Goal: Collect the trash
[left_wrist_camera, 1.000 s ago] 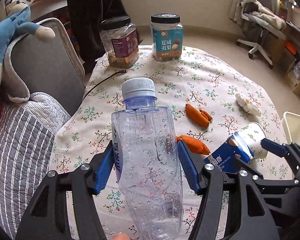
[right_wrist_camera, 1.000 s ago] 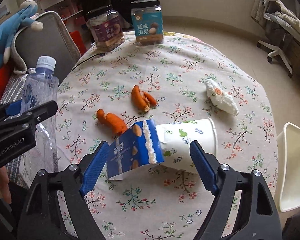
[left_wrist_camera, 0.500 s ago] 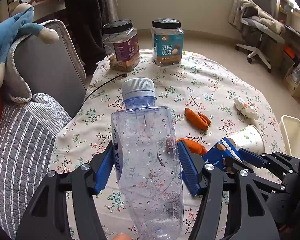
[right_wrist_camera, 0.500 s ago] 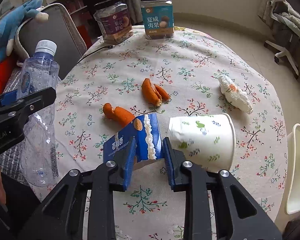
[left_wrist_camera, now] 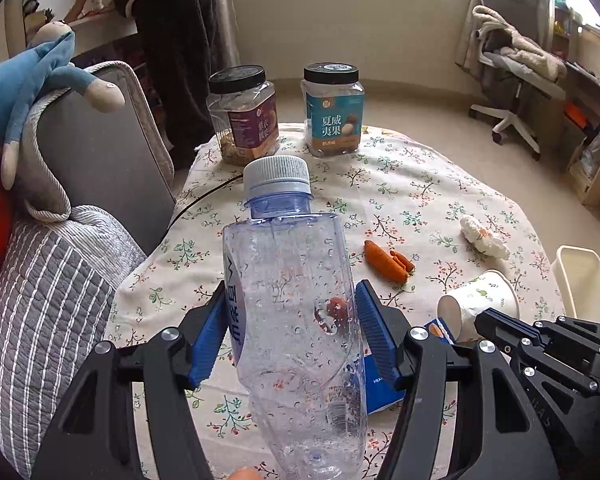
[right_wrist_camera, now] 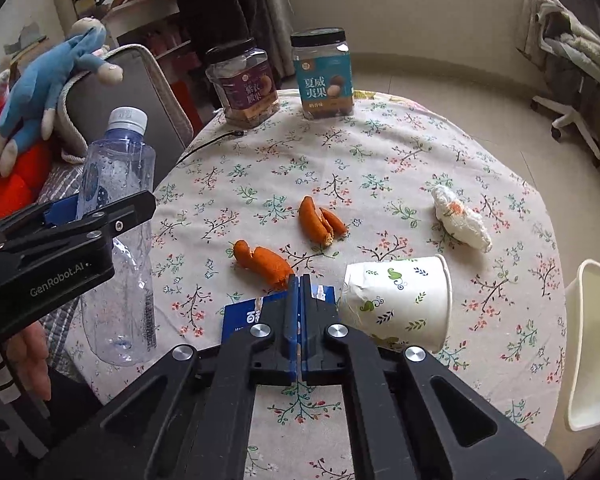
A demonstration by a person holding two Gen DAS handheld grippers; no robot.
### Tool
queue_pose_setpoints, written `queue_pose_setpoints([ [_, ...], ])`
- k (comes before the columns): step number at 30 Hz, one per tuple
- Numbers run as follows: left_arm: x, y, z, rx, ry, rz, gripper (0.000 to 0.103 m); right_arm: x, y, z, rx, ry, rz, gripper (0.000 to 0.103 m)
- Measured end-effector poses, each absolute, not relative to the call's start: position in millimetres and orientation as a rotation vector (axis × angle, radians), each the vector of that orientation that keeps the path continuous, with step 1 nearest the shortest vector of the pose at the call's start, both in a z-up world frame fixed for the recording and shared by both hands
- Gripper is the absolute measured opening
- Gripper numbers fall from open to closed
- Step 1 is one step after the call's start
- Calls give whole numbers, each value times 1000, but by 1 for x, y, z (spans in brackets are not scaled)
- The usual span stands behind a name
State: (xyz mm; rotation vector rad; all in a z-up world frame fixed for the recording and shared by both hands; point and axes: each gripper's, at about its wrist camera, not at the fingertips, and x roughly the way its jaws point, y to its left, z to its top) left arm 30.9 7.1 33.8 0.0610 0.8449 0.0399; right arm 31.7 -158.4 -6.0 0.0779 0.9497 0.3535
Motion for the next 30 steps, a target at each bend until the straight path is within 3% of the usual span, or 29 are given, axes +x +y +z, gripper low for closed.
queue_pose_setpoints([
  [3, 31, 9, 36, 57, 839, 40, 62, 27, -159, -12, 101, 980, 350, 11],
  [5, 31, 11, 38, 45, 837, 42, 62, 23, -156, -20, 118, 1014, 347, 31],
  [9, 30, 14, 40, 30, 834, 37, 62, 14, -140, -28, 55, 1027, 359, 37],
  [13, 27, 14, 44, 33, 820, 37, 62, 11, -139, -29, 33, 1026, 333, 54],
  [30, 31, -10, 44, 47, 820, -20, 62, 11, -203, -29, -22, 973, 252, 72],
])
